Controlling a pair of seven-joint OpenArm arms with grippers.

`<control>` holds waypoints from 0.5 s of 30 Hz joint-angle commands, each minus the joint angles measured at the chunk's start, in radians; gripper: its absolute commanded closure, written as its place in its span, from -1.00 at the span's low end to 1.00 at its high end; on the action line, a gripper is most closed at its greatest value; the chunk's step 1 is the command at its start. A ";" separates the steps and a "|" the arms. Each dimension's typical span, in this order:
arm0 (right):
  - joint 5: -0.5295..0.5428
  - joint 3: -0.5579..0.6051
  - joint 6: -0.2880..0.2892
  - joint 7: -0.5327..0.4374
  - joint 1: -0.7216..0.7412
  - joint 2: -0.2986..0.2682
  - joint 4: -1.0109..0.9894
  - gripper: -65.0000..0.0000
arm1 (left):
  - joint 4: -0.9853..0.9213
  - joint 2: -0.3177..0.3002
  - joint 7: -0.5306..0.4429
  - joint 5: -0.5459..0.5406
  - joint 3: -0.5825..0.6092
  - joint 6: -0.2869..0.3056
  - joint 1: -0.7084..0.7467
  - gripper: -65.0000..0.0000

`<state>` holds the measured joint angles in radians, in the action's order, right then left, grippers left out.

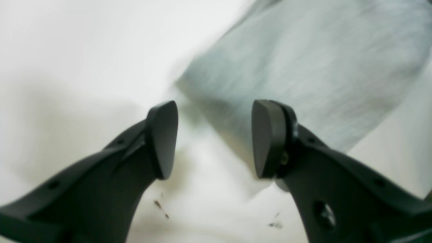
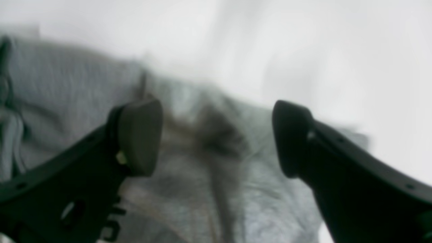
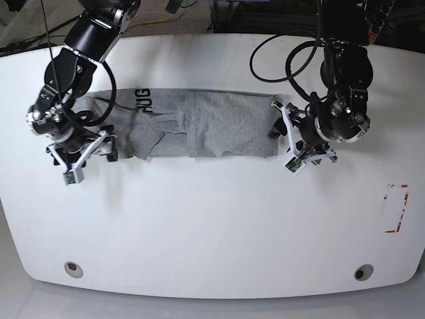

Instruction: Fold the T-shirt properly

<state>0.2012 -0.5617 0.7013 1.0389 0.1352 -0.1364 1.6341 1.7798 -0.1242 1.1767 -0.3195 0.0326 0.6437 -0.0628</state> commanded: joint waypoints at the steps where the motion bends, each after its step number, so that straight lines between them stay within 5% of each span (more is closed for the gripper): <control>1: 0.108 -0.114 -0.003 0.091 0.079 -0.025 0.010 -0.57 | 0.025 -0.033 -0.133 -0.017 -0.061 0.001 0.062 0.00; 6: 0.229 -0.268 -0.003 0.200 0.162 -0.105 -0.111 -0.57 | 0.027 -0.042 -0.217 -0.014 -0.081 0.000 0.117 0.00; 15: 0.274 -0.400 -0.003 0.202 0.195 -0.239 -0.455 -0.57 | 0.004 -0.035 -0.263 -0.014 -0.075 0.000 0.125 0.23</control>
<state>0.4534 -0.9436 0.6930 1.2583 0.3145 -0.3359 1.2259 1.7840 -0.1589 0.9436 -0.3149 -0.0433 0.6437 0.0750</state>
